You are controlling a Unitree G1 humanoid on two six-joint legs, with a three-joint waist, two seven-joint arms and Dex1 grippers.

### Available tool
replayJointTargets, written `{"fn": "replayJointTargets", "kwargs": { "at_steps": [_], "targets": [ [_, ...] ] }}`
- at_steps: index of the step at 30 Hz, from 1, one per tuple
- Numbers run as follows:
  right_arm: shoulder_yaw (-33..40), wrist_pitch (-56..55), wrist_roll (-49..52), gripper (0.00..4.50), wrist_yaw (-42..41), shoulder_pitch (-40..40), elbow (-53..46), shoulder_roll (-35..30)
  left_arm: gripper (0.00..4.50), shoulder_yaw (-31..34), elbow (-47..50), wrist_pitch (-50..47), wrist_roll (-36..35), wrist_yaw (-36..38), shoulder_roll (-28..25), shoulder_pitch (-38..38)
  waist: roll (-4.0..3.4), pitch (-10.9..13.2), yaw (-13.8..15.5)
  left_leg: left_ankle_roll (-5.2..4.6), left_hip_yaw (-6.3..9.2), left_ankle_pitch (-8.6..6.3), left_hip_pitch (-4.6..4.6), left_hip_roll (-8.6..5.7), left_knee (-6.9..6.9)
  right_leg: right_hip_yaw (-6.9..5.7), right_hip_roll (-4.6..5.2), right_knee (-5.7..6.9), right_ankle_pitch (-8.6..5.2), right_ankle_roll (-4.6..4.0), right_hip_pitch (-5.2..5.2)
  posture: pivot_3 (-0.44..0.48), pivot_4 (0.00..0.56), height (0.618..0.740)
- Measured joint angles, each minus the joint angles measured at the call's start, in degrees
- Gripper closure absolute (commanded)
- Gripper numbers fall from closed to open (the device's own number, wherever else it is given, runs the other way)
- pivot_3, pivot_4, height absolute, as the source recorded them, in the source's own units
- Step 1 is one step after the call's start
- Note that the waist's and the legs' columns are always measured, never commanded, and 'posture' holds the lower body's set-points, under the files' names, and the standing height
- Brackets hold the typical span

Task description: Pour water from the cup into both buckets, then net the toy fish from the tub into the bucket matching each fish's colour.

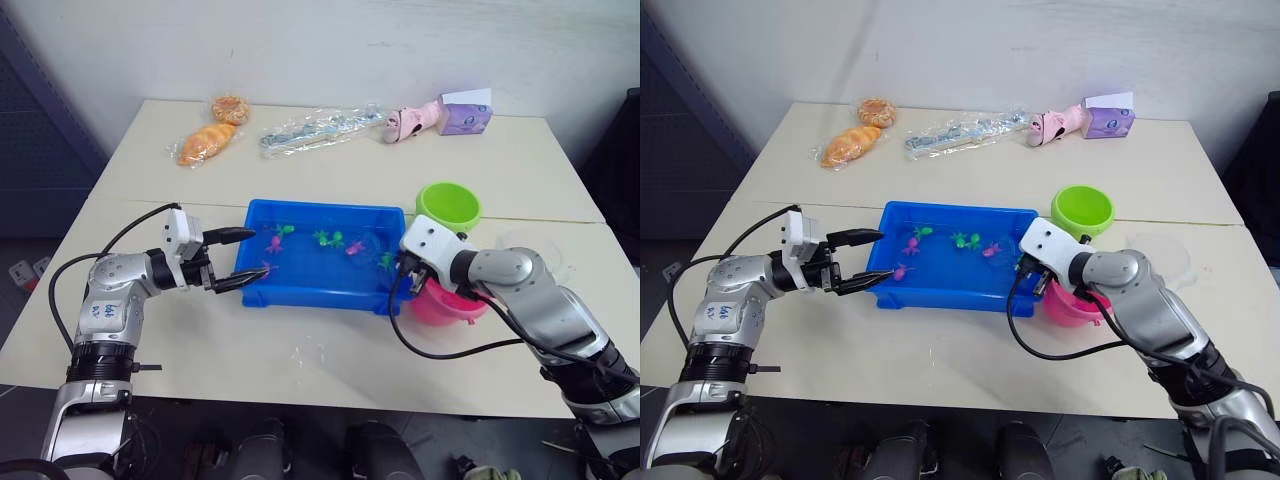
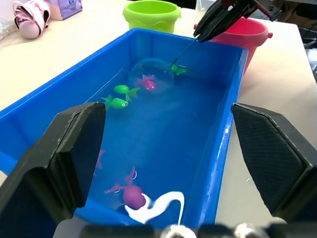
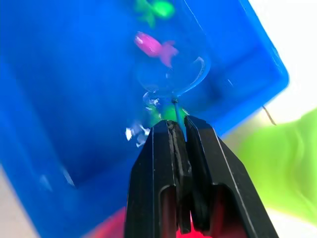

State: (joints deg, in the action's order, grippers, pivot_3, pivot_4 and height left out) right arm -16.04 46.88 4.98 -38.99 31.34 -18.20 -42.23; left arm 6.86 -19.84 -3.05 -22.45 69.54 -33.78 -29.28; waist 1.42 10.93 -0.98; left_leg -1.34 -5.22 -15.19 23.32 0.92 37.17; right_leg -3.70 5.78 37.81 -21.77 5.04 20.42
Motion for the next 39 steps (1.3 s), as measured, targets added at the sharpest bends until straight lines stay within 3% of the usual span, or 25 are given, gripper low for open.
{"fn": "replayJointTargets", "kwargs": {
  "at_steps": [12,28,34,39],
  "targets": [
    [7.78,8.27,8.04,4.5,-1.46,-3.33,-5.48,1.56,0.14,-0.41,0.3,0.0,0.01,-1.1,0.23,-0.21,0.0,0.0,-0.52,0.0,0.01,0.0,0.0,0.0,-0.04,0.01,0.0,-0.02,0.0,0.0,0.0,0.0,0.15,0.74],
    [44.06,24.19,34.29,4.5,-2.82,-17.35,-23.54,2.27,0.14,-3.41,1.01,-1.18,-0.26,0.74,3.72,-4.84,0.0,0.0,-0.25,-0.03,0.03,-0.02,0.0,-0.01,-0.1,0.02,0.0,-0.08,0.0,0.0,-0.06,0.0,0.15,0.74],
    [57.03,20.03,38.33,4.5,-3.42,-28.57,-28.93,1.96,0.14,-4.91,0.82,-1.99,-0.53,2.42,5.61,-6.98,0.0,0.0,0.09,-0.03,0.01,-0.02,-0.01,-0.03,-0.11,0.03,-0.03,-0.09,0.0,0.01,-0.07,0.0,0.15,0.74],
    [62.92,4.51,30.78,4.5,-6.37,-43.52,-29.89,1.87,0.14,-6.37,-0.36,-1.99,-0.6,3.84,8.23,-8.99,0.01,-0.01,0.81,-0.03,-0.07,-0.01,-0.07,-0.02,-0.09,0.11,-0.12,-0.15,0.03,0.06,-0.11,0.0,0.15,0.74]
  ]
}}
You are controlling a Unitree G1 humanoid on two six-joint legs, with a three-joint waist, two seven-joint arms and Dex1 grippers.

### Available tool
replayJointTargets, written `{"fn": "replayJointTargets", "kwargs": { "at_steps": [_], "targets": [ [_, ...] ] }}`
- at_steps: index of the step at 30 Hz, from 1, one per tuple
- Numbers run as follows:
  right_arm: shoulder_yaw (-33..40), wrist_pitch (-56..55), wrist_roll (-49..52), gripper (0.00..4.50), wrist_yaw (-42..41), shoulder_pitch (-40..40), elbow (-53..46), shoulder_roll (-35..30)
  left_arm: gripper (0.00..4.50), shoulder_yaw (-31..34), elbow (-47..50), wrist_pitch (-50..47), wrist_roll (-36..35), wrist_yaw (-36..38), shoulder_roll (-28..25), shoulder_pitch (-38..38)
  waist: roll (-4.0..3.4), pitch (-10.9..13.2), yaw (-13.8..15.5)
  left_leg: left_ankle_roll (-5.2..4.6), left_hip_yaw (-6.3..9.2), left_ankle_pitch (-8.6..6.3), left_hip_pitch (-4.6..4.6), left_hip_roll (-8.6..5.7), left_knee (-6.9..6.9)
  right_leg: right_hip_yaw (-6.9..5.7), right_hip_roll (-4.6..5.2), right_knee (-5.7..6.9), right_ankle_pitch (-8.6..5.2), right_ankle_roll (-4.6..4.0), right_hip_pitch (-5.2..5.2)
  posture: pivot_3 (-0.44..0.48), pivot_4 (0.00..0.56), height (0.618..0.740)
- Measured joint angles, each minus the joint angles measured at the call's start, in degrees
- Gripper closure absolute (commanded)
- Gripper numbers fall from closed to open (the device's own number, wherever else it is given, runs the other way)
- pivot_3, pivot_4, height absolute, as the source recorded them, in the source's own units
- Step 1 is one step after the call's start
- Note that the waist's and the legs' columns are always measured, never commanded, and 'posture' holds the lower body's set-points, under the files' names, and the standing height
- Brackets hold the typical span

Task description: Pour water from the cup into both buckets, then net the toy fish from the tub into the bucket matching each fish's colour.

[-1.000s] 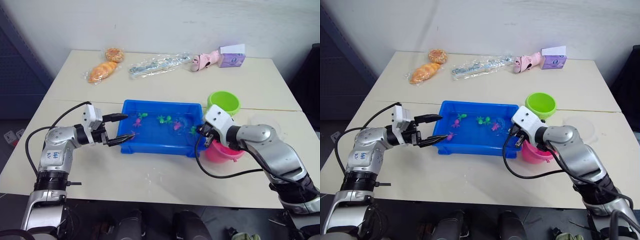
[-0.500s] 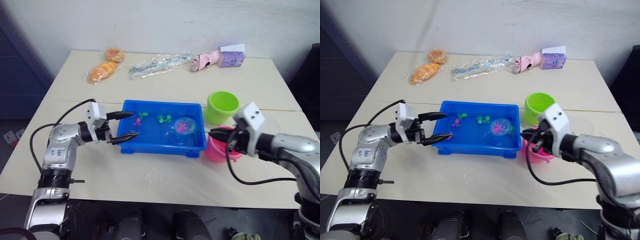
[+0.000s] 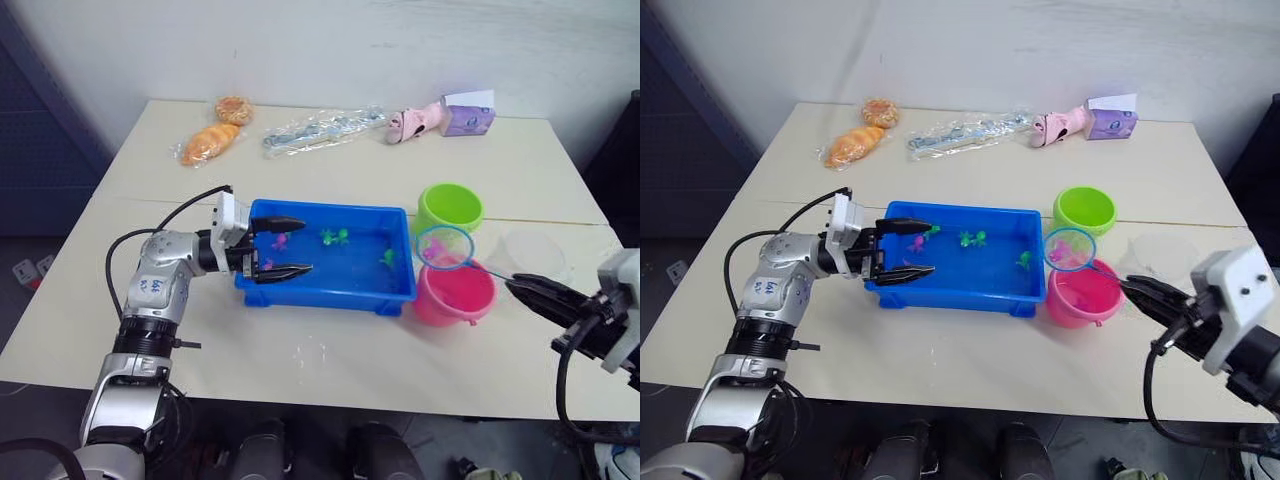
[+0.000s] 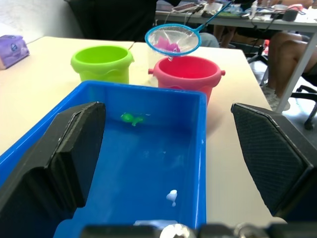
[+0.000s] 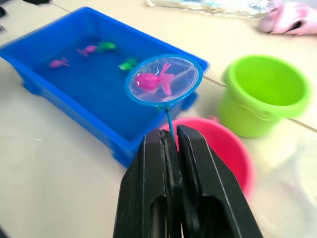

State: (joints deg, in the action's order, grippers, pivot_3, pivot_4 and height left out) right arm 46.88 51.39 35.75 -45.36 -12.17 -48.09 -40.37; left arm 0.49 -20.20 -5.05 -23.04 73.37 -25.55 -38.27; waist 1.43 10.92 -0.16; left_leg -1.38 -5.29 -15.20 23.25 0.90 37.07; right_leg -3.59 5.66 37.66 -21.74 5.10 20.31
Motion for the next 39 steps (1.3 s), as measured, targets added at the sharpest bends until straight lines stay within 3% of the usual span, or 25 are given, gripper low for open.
{"fn": "replayJointTargets", "kwargs": {
  "at_steps": [4,12,19,25,39],
  "targets": [
    [-1.93,-19.25,-12.42,4.5,-1.68,-8.36,3.66,1.0,0.14,-1.12,-1.22,0.06,0.06,0.89,1.23,-0.42,0.0,0.0,0.03,0.02,-0.02,0.01,0.0,0.0,0.01,0.02,-0.04,-0.01,0.01,0.03,0.0,0.0,0.15,0.74],
    [-7.38,-54.58,-32.83,4.5,-0.14,-14.84,15.45,2.21,0.14,-2.2,-1.26,0.52,0.21,1.78,3.48,-1.64,0.0,0.0,0.1,0.08,-0.03,0.05,-0.03,-0.01,0.01,0.02,-0.06,0.0,0.0,0.03,0.0,0.0,0.15,0.74],
    [-7.43,-96.13,-59.36,4.5,17.52,-17.26,35.16,1.54,0.14,-3.72,-1.21,0.59,0.42,1.9,5.11,-1.63,0.0,0.0,0.01,0.2,-0.04,0.12,-0.07,0.0,0.0,0.06,-0.07,-0.02,-0.01,0.04,-0.01,0.0,0.15,0.74],
    [-4.22,-106.58,-73.69,4.5,30.16,-17.3,38.23,0.94,0.14,-3.83,-1.18,0.65,0.42,1.88,5.45,-1.63,-0.01,-0.01,-0.02,0.3,-0.04,0.18,-0.1,0.04,0.0,0.1,-0.13,-0.02,-0.02,0.03,-0.01,0.0,0.15,0.74],
    [-5.96,-108.74,-80.05,4.5,38.67,-16.23,37.17,-3.25,0.14,-3.82,-1.26,1.47,0.45,1.99,5.56,-1.62,-0.03,-0.01,-0.02,0.27,-0.04,0.2,-0.1,0.04,0.0,0.11,-0.13,0.0,-0.02,0.03,-0.03,0.0,0.15,0.74]
  ]
}}
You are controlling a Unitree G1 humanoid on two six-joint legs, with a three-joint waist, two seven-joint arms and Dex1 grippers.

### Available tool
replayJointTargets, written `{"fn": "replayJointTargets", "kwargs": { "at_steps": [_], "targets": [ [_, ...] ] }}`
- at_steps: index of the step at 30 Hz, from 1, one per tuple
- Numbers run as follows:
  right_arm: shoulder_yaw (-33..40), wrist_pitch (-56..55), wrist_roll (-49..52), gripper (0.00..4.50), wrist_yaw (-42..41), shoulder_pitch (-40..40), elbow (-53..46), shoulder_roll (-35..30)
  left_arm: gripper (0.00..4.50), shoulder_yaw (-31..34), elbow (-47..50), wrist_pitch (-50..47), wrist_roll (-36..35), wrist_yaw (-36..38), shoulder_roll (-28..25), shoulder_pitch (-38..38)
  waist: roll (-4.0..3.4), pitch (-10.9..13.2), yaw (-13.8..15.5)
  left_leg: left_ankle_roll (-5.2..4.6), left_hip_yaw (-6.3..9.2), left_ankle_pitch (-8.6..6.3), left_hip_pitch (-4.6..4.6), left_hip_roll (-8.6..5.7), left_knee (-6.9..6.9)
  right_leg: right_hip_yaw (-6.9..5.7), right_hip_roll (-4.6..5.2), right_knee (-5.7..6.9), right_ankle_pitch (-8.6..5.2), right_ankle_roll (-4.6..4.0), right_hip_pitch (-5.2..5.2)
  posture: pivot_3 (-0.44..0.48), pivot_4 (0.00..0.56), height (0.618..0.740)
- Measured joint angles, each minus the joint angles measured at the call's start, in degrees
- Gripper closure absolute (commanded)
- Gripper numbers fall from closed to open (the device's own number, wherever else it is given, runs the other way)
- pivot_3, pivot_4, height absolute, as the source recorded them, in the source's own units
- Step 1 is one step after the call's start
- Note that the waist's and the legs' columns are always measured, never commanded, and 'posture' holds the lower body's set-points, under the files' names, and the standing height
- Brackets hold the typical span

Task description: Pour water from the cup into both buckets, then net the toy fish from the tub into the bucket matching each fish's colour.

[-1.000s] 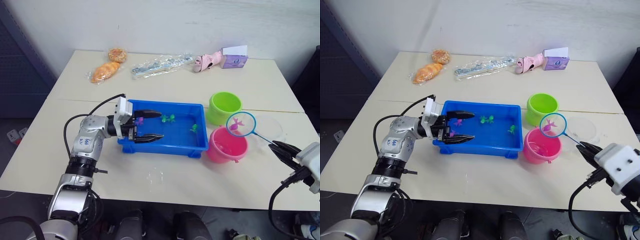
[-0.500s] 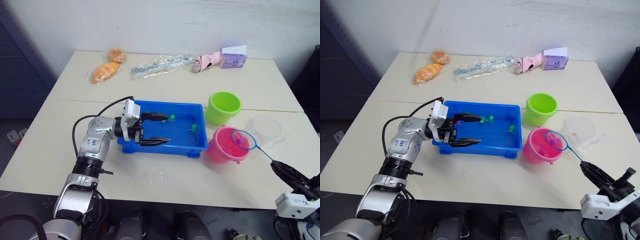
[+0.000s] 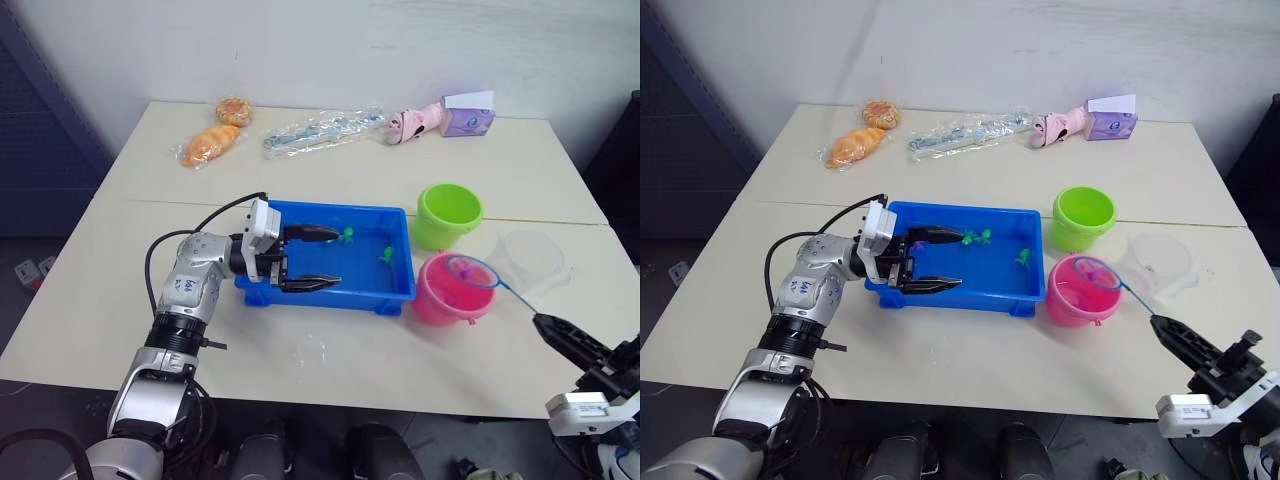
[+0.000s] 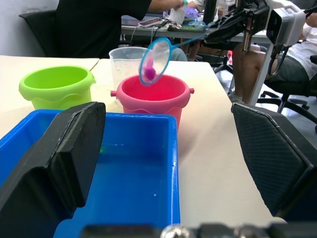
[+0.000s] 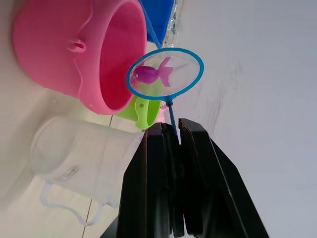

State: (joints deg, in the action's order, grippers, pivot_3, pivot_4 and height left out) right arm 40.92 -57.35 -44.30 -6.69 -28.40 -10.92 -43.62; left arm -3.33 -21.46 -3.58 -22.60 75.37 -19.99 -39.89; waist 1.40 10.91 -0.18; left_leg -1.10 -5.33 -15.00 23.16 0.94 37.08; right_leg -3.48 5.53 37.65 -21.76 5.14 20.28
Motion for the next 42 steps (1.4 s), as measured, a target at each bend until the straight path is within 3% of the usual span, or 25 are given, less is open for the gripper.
{"fn": "replayJointTargets", "kwargs": {
  "at_steps": [8,20,25,29,34,38,42],
  "targets": [
    [-3.36,2.28,-2.51,4.5,2.78,0.08,2.26,-0.73,0.14,-0.26,0.03,-0.05,0.05,0.2,0.73,1.07,-0.03,-0.02,0.01,-0.02,0.01,0.01,-0.01,0.0,-0.01,-0.01,0.0,0.01,0.0,-0.01,-0.02,0.0,0.15,0.74],
    [-1.64,5.95,-1.12,4.5,4.83,-0.88,-1.15,-0.85,0.14,0.06,-0.63,0.15,0.12,0.44,0.69,0.94,-0.09,-0.03,0.05,-0.04,0.01,0.02,-0.04,-0.02,0.03,0.0,0.02,0.01,0.0,0.0,-0.08,0.0,0.15,0.74],
    [-3.7,6.03,-0.34,4.5,3.68,-2.22,-1.26,-1.31,0.14,0.05,-0.87,0.46,0.18,0.53,0.58,0.95,-0.1,-0.03,0.0,-0.04,0.02,0.02,-0.07,-0.01,-0.01,-0.01,0.0,0.02,0.0,-0.01,-0.08,0.0,0.15,0.74],
    [-0.2,8.16,0.42,4.5,4.06,-0.63,-2.64,-1.48,0.14,0.07,-0.89,0.51,0.19,0.31,0.51,0.96,-0.1,-0.03,-0.12,-0.04,0.01,0.03,-0.08,0.0,0.05,0.01,0.0,0.02,0.0,-0.01,-0.11,0.0,0.15,0.74],
    [-3.98,7.6,0.07,4.5,3.55,-1.17,-2.63,-1.7,0.14,0.04,-1.03,0.59,0.3,0.47,0.38,1.09,-0.14,-0.05,0.07,-0.05,0.03,0.03,-0.07,-0.02,-0.01,-0.01,0.01,0.03,0.0,-0.01,-0.08,0.0,0.15,0.74],
    [-1.02,10.21,1.18,4.5,3.22,0.57,-4.44,-2.24,0.14,0.27,-1.5,0.77,0.3,0.02,0.21,1.01,-0.12,-0.05,-0.02,-0.07,0.03,0.04,-0.09,-0.02,0.05,-0.01,0.02,0.02,0.0,0.0,-0.14,0.0,0.15,0.74],
    [-5.0,9.25,0.84,4.5,1.84,-2.05,-4.43,-1.43,0.14,0.17,-1.87,1.4,0.42,-0.16,0.38,0.98,-0.17,-0.06,0.06,-0.06,0.04,0.04,-0.07,-0.02,-0.02,-0.01,0.01,0.04,0.0,-0.01,-0.08,0.0,0.15,0.74]
  ]
}}
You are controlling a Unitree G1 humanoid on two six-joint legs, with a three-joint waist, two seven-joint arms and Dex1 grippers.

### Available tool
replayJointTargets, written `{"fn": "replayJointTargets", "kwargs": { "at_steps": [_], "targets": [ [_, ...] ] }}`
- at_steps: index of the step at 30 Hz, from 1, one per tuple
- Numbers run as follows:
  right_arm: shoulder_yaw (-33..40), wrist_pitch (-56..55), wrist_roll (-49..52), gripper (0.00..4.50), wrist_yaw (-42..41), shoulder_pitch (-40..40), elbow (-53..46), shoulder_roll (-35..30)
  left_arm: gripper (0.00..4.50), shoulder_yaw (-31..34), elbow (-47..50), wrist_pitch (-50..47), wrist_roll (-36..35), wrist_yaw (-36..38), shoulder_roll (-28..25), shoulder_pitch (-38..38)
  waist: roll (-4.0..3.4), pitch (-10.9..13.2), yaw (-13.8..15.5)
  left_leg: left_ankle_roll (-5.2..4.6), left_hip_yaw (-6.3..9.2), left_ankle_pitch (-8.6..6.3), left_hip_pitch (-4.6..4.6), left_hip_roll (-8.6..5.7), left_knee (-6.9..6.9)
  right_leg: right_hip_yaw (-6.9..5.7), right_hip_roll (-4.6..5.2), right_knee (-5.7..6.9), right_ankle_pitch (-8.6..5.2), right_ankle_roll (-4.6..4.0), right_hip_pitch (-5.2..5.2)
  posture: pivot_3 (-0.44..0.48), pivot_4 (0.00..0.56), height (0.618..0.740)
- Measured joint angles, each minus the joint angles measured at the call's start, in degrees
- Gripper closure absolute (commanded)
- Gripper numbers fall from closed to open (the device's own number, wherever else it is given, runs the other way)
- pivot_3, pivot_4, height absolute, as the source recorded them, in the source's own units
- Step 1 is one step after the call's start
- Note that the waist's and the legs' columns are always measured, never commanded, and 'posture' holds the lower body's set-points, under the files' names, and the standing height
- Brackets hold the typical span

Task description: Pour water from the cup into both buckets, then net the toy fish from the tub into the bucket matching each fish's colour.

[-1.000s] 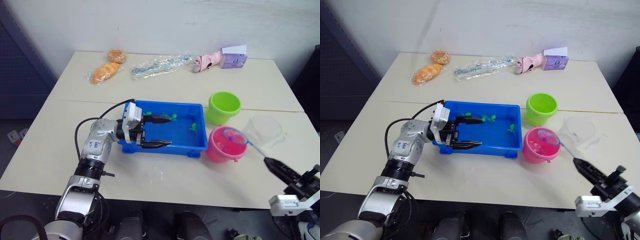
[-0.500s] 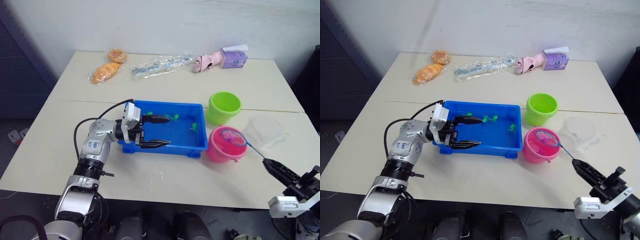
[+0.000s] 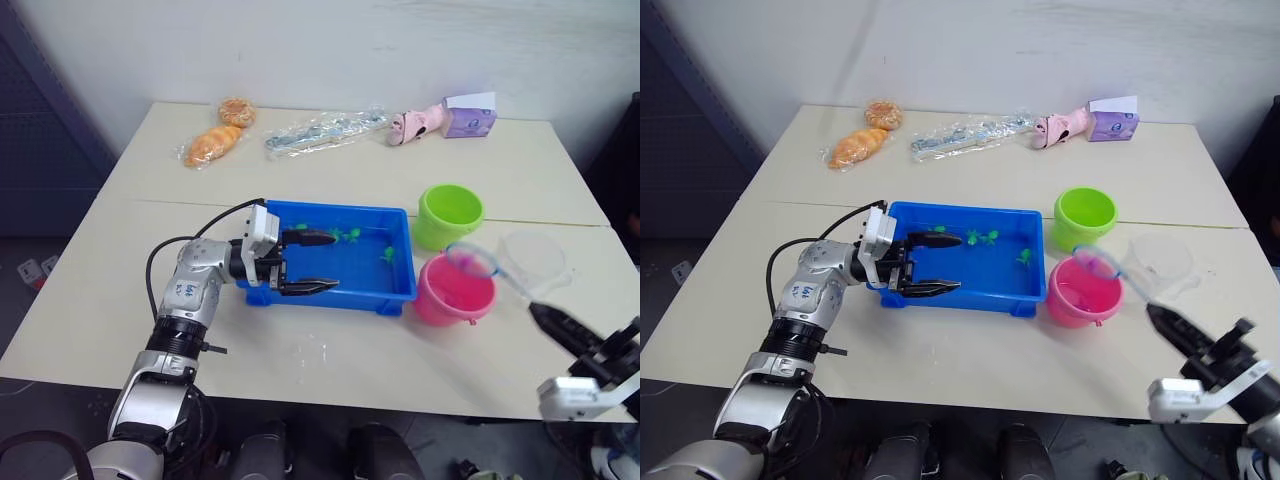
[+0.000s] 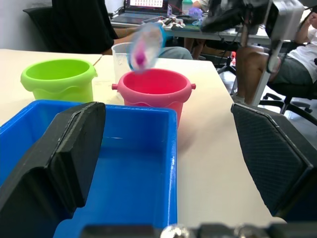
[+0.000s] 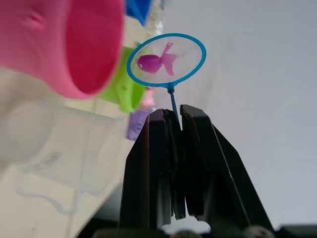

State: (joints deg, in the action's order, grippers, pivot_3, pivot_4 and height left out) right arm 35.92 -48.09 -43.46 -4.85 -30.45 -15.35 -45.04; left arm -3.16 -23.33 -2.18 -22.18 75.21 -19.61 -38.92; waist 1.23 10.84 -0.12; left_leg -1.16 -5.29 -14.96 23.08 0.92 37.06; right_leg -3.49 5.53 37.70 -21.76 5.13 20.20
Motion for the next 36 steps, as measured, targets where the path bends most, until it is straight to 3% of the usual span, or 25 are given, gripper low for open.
{"fn": "replayJointTargets", "kwargs": {
  "at_steps": [4,9,12,16,19,24,29,33,36],
  "targets": [
    [4.83,2.8,0.89,4.5,0.48,1.92,-1.04,0.32,0.14,0.02,-0.12,0.52,0.01,-0.18,0.09,-0.18,0.03,-0.01,-0.16,-0.02,-0.02,0.0,-0.03,-0.01,0.09,0.02,0.01,0.0,0.01,0.01,-0.07,0.0,0.15,0.74],
    [0.18,1.33,-0.86,4.5,0.6,-0.53,0.15,1.41,0.14,-0.01,-0.19,1.16,0.08,-0.44,0.52,-0.18,0.0,-0.03,0.02,0.0,-0.01,0.01,-0.01,-0.01,0.01,0.01,0.01,0.01,0.0,0.0,0.0,0.0,0.15,0.74],
    [2.78,2.36,1.08,4.5,0.7,-0.1,-1.54,1.68,0.14,0.01,-0.33,1.52,0.08,-0.58,0.59,-0.27,0.0,-0.03,-0.11,-0.01,-0.03,0.01,-0.01,-0.02,0.08,0.03,0.02,0.01,0.0,0.0,-0.03,0.0,0.15,0.74],
    [3.56,4.37,12.49,4.5,-2.81,-0.09,-4.19,0.68,0.14,0.33,-0.33,1.45,-0.02,-0.57,0.3,-0.29,0.0,-0.02,-0.22,0.01,-0.01,0.02,-0.05,0.03,0.03,0.03,-0.02,0.02,0.0,0.0,-0.05,0.0,0.15,0.74],
    [-1.89,9.41,26.1,4.5,-9.05,1.9,-8.12,-2.44,0.14,1.57,0.05,0.77,-0.34,-1.0,-1.28,-0.04,0.0,-0.02,-0.66,0.0,-0.01,0.02,-0.07,0.07,0.05,0.02,-0.02,0.05,0.0,0.0,-0.06,0.0,0.15,0.74],
    [-16.87,29.12,55.13,4.5,-18.13,11.63,-17.9,-4.99,0.14,6.75,2.95,-0.95,-1.93,-4.28,-5.68,3.62,0.03,-0.01,-1.55,-0.02,0.15,0.02,-0.12,0.14,0.07,-0.08,-0.02,0.07,0.01,-0.02,-0.17,0.0,0.15,0.74],
    [-28.26,58.56,80.02,4.5,-17.33,27.68,-21.82,-5.15,0.14,13.29,4.46,-2.77,-2.59,-6.56,-13.82,11.18,0.04,0.0,-1.75,-0.12,0.23,-0.05,-0.22,0.17,0.08,-0.12,0.04,-0.01,0.02,-0.04,-0.27,0.0,0.15,0.74],
    [-36.17,76.24,84.22,4.5,-16.66,43.12,-18.88,-5.23,0.14,18.3,5.26,-3.16,-3.47,-9.29,-16.83,16.45,0.03,0.01,-1.4,-0.23,0.3,-0.13,-0.05,0.07,0.07,-0.2,0.26,-0.05,0.02,-0.06,-0.15,0.0,0.15,0.74],
    [-40.82,82.39,82.77,4.5,-18.04,52.07,-14.13,-3.08,0.14,21.08,7.31,-3.52,-3.96,-10.92,-17.98,20.21,0.04,0.0,-1.3,-0.27,0.35,-0.17,0.14,-0.06,0.05,-0.3,0.41,-0.05,0.03,-0.06,-0.01,0.0,0.15,0.74]
  ]
}}
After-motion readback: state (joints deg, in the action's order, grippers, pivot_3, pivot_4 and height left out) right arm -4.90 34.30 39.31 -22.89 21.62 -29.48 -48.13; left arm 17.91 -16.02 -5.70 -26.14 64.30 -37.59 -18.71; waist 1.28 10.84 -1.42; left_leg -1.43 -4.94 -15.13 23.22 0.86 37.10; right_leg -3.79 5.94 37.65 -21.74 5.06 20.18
